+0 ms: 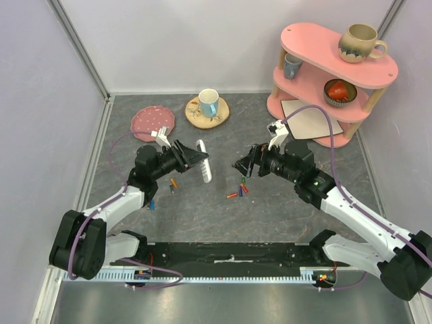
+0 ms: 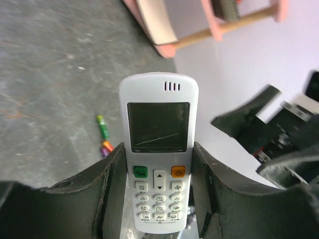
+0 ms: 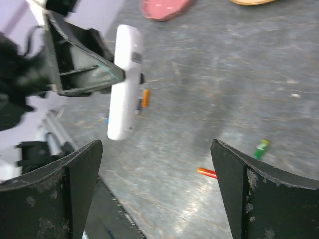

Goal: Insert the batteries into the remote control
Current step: Pick up the remote control from the center of the board, then adjust the remote control.

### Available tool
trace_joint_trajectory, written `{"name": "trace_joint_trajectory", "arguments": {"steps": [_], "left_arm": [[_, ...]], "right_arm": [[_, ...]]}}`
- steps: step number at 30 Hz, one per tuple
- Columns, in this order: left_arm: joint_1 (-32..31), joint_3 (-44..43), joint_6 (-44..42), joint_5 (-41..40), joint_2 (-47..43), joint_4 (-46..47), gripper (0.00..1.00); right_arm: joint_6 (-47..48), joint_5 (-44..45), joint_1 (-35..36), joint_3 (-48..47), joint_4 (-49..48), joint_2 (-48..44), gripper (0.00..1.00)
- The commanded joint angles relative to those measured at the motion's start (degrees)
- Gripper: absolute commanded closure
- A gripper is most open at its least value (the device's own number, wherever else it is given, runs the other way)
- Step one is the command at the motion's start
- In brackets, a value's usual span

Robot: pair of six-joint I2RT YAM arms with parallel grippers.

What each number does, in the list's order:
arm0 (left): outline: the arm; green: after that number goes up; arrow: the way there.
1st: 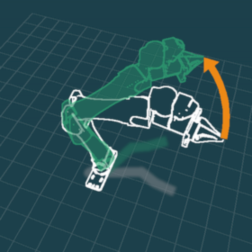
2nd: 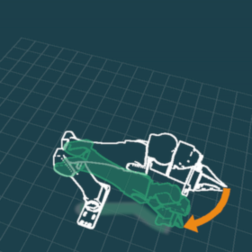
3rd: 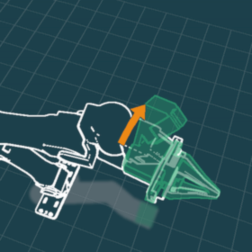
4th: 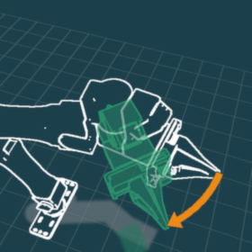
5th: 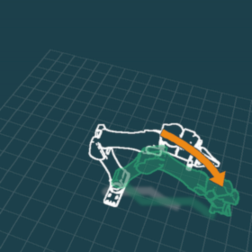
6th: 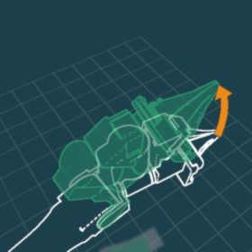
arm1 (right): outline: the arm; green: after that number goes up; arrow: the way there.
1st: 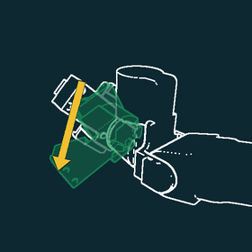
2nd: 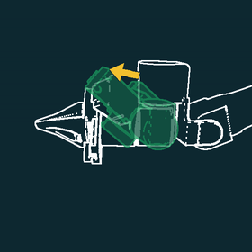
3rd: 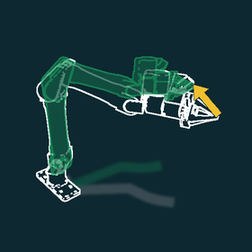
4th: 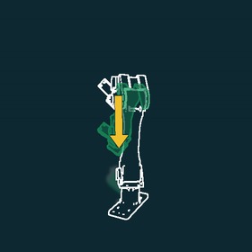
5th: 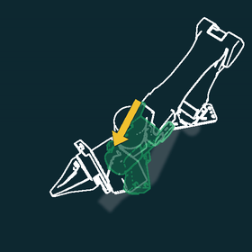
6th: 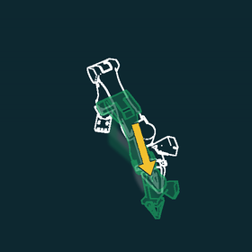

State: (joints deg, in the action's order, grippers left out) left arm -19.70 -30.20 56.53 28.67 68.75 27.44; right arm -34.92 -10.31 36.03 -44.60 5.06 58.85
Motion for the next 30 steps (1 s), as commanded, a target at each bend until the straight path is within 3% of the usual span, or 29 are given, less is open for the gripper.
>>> {"name": "trace_joint_trajectory", "arguments": {"steps": [1,3,11,17,20,30], "left_arm": [[1.51,4.35,9.29,16.85,-1.60,34.76,0.98],[1.42,6.11,11.92,16.86,-1.95,40.21,0.98],[1.60,7.43,16.76,16.51,-0.73,51.48,0.98],[1.42,6.91,20.28,16.16,2.26,55.96,0.98],[1.51,6.64,20.63,15.90,2.79,55.97,0.98],[1.42,6.29,20.90,15.90,2.88,54.91,0.98]], "right_arm": [[-11.56,-12.71,-0.08,6.79,-21.46,-2.33,0.02],[-16.91,-15.17,-0.08,10.31,-31.92,-1.47,0.02],[-26.16,-20.98,0.09,12.61,-50.66,4.43,0.02],[-24.33,-21.07,3.52,9.45,-50.24,9.08,0.02],[-21.61,-20.55,5.36,7.17,-46.47,11.10,0.02],[-20.54,-19.40,8.35,4.35,-47.16,15.76,0.07]]}}
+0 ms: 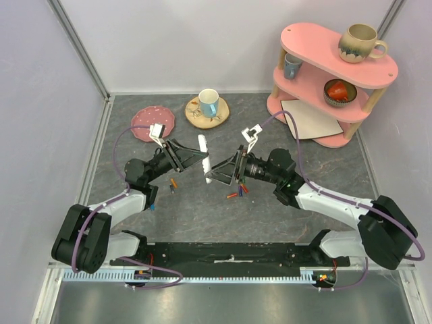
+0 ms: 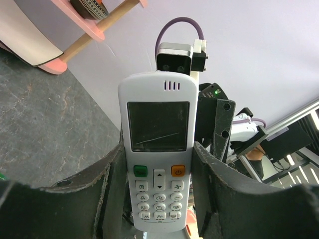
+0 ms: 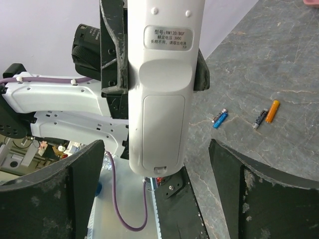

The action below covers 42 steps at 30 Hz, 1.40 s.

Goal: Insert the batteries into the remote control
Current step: Adjust the remote control.

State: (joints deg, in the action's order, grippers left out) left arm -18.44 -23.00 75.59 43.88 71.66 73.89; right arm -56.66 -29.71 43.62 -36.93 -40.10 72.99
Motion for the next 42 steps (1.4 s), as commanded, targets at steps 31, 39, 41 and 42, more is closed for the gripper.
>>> {"name": "trace_joint_trajectory", "arguments": {"steps": [31,39,41,42], "left_arm": [[4.27,-2.22,1.40,2.88,-1.08,-1.08,0.42],[6.92,-3.98,-5.10,-0.28,-6.35,-18.94,0.01],[6.92,-4.24,-8.07,-1.16,-8.98,-21.75,0.01],[6.31,-5.02,-9.75,-2.56,-10.30,-26.12,0.01]], "right_arm": [[15.31,-1.59,2.00,-8.85,17.79,-3.01,0.64],[32.13,8.26,2.79,-16.77,47.09,-6.46,0.64],[34.33,14.73,3.58,-18.88,50.80,-6.37,0.64],[36.34,17.99,4.02,-19.58,54.04,-6.28,0.64]]}}
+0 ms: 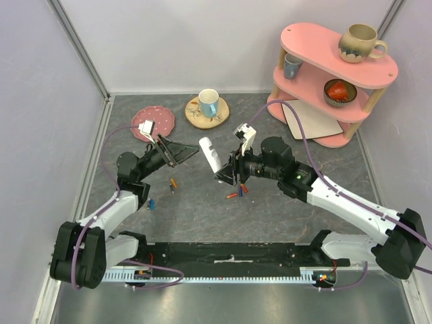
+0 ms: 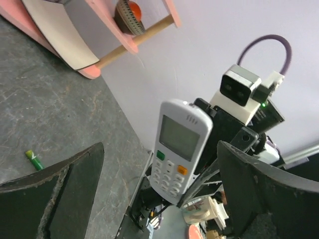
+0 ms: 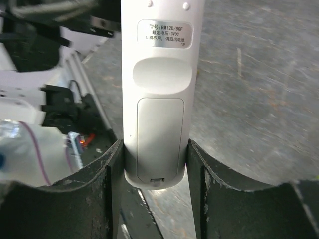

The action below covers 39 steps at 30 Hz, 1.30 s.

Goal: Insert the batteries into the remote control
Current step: Adjust the remote control.

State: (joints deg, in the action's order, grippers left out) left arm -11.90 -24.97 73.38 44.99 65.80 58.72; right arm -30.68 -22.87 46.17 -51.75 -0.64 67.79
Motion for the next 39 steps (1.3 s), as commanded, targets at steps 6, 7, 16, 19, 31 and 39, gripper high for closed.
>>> {"name": "trace_joint_trajectory", "arguments": {"steps": [6,7,16,19,31,39], "left_arm": [[-15.21,-15.34,-31.35,-27.26,-14.12,-49.61,0.01],[-17.17,-16.33,-32.59,-30.11,-14.03,-51.67,0.01],[-24.31,-18.18,-29.44,-38.22,-8.59,-57.12,0.16],[-24.92,-19.24,-29.01,-39.80,-7.35,-58.28,0.19],[-25.89,-17.92,-24.78,-37.97,-3.41,-49.23,0.36],[-26.42,-18.71,-23.64,-36.29,0.11,-45.36,0.41]], "right_arm": [[13.27,34.09,6.20,-8.81,21.20,0.41,0.65],[13.27,35.69,6.73,-9.59,21.39,1.02,0.65],[12.93,40.62,10.78,-12.59,23.76,3.23,0.65],[12.83,40.98,10.96,-12.68,24.02,3.23,0.64],[11.69,40.28,12.19,-13.12,23.06,4.19,0.64],[11.43,39.40,12.27,-13.20,22.62,4.63,0.63]]}}
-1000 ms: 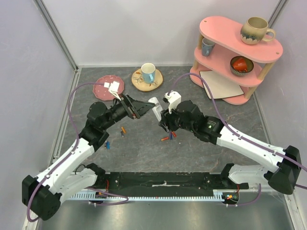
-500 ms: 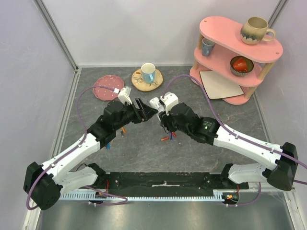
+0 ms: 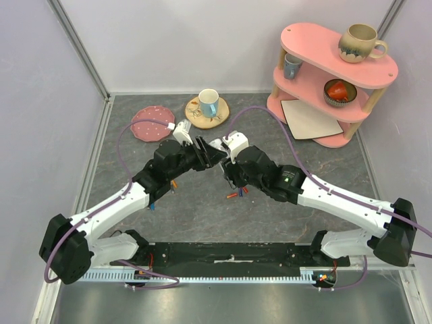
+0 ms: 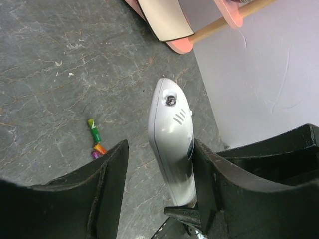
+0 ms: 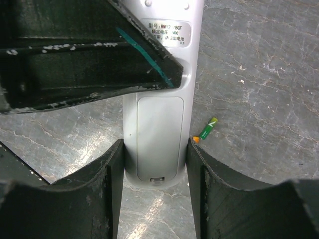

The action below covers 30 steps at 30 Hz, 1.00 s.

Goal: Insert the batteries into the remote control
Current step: Adjust the remote control.

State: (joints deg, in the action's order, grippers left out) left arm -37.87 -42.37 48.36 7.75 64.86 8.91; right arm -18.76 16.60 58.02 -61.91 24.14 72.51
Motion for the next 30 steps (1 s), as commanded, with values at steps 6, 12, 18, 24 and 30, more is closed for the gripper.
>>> {"name": "trace_joint_trajectory", "arguments": {"steps": [6,12,18,24,30], "left_arm": [[-0.63,-1.22,2.09,1.22,2.29,5.77,0.44],[-0.72,-1.22,2.35,1.57,3.08,6.74,0.49],[-0.89,-0.70,2.62,1.92,3.61,7.97,0.60],[-0.89,0.27,2.62,2.27,3.17,9.02,0.76],[-0.89,1.93,2.71,2.01,2.20,10.25,0.98]], "right_arm": [[-0.48,-0.43,0.43,-3.04,-2.26,0.00,0.62],[-0.57,-0.69,0.52,-2.78,-2.52,0.09,0.62],[-0.66,-0.78,0.43,-2.51,-2.52,-0.26,0.62],[-0.48,-0.69,0.52,-1.99,-2.52,-1.14,0.56],[-0.48,-0.34,0.52,-2.16,-1.99,-1.93,0.32]]}}
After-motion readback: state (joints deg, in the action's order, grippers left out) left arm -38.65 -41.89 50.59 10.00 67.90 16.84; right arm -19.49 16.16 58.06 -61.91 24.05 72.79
